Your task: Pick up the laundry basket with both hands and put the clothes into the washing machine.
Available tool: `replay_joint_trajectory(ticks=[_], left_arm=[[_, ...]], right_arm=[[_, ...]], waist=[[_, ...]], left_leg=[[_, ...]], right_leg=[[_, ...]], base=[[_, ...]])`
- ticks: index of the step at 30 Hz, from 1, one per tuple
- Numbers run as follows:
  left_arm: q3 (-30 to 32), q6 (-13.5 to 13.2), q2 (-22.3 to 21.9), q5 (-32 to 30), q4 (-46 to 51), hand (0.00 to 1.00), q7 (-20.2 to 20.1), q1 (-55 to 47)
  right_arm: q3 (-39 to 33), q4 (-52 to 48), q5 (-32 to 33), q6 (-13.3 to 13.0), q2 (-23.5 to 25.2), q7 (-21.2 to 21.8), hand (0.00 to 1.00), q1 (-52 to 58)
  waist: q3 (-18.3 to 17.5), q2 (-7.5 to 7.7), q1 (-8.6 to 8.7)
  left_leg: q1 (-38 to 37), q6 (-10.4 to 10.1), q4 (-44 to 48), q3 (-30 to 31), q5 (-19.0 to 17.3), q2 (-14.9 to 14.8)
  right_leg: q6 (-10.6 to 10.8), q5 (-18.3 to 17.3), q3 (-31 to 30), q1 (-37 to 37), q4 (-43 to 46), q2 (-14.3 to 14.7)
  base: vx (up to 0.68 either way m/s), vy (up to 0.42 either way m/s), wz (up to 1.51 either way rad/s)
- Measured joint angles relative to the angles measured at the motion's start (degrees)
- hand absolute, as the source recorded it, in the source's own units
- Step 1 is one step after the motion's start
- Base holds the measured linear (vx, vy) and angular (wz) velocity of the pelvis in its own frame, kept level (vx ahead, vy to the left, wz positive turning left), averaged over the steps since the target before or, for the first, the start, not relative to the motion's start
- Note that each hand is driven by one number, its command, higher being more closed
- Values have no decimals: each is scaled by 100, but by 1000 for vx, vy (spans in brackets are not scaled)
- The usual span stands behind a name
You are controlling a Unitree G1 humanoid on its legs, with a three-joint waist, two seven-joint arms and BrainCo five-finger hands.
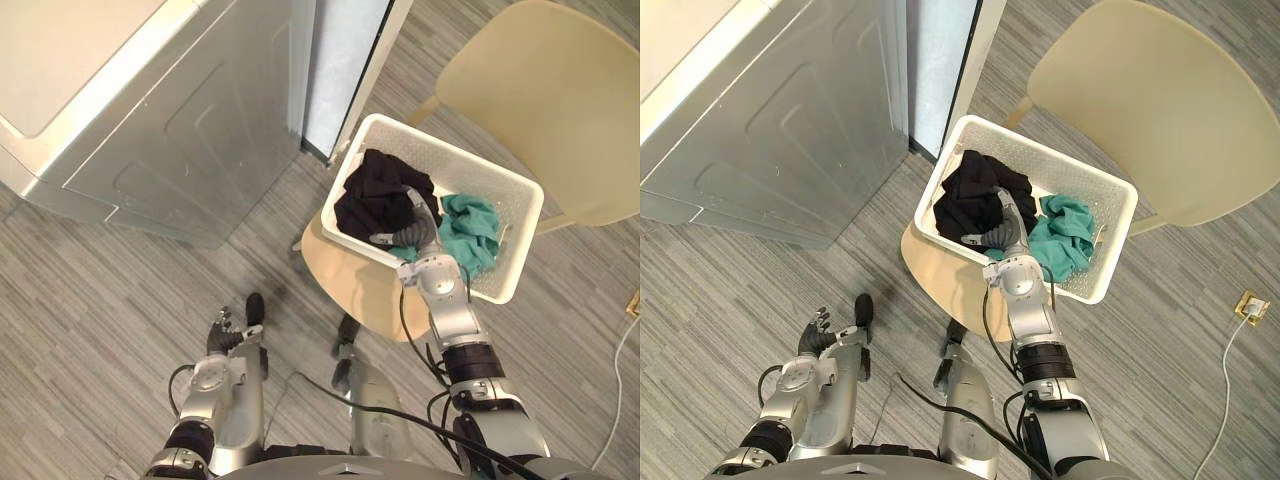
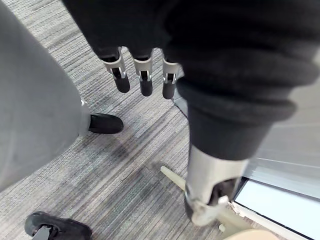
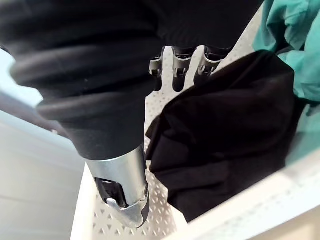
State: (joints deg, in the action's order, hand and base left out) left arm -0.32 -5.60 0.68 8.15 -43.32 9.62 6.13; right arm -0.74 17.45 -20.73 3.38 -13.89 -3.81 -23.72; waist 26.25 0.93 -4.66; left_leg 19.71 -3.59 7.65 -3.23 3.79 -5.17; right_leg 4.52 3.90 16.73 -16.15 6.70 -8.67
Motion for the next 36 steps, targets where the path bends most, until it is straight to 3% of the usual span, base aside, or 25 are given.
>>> replay_joint_trajectory(ticks=[4, 7, 12, 14, 22, 23, 28, 32, 36], left_arm=[[-100, -7, 33, 58, 0, 0, -5, 39], [-229, -85, 50, 379, 35, 0, -10, 166], [-384, -415, -102, 1247, 694, 0, -19, 240], [-420, -512, -167, 1561, 982, 0, -51, 243], [-468, -738, -425, 2606, 1848, 0, -292, 241], [-504, -737, -448, 2683, 1919, 0, -296, 238], [-612, -819, -453, 2864, 2244, 0, -394, 276], [-746, -817, -460, 2882, 2240, 0, -407, 384], [-766, -819, -460, 2878, 2246, 0, -405, 391]], right_arm=[[61, 947, 9, -87, -103, 7, 0, -555], [495, 2035, 8, -248, -606, 205, 0, -1488], [1017, 3563, 0, -367, -1243, 247, 0, -2709], [1363, 3711, -1, -438, -1417, 256, 0, -2843], [2440, 4019, 69, -428, -1752, 261, 0, -3201], [2555, 4016, 170, -438, -1773, 261, 100, -3233], [2601, 3974, 749, -490, -1774, 255, 100, -3260], [2594, 3902, 738, -478, -1755, 255, 100, -3153], [1825, 2455, 1079, -482, -1809, 287, 100, -2160]], waist=[[13, 3, 4], [35, -29, -1], [201, -301, -199], [236, -362, -265], [236, -371, -342], [233, -371, -338], [200, -379, -332], [99, -378, -340], [-18, -393, -348]], left_leg=[[35, -2, -102, -6, 81, 8], [173, 9, -109, -13, 161, 3], [473, -5, -117, 25, 279, -8], [566, 10, -319, 23, 430, -7], [786, -35, -688, -34, 698, -46], [798, -44, -688, -61, 701, -51], [818, -40, -680, -142, 706, -94], [818, -51, -671, -156, 704, -129], [813, -64, -637, -176, 694, -158]], right_leg=[[-4, 68, -14, -80, -29, 1], [-30, 177, -21, -208, -79, 5], [-56, 299, 63, -439, -138, -4], [-91, 326, 134, -591, -143, -15], [-140, 362, 284, -926, -152, -13], [-129, 370, 282, -945, -151, -13], [-124, 375, 264, -986, -144, 9], [-137, 367, 266, -985, -144, 43], [-147, 359, 264, -973, -139, 67]], base=[[-50, 12, -2], [-62, 10, -2], [-87, 8, 6], [-66, -15, 11], [-18, -27, 6], [38, -23, -5], [50, -30, -6], [29, -22, -1], [17, -16, -1]])
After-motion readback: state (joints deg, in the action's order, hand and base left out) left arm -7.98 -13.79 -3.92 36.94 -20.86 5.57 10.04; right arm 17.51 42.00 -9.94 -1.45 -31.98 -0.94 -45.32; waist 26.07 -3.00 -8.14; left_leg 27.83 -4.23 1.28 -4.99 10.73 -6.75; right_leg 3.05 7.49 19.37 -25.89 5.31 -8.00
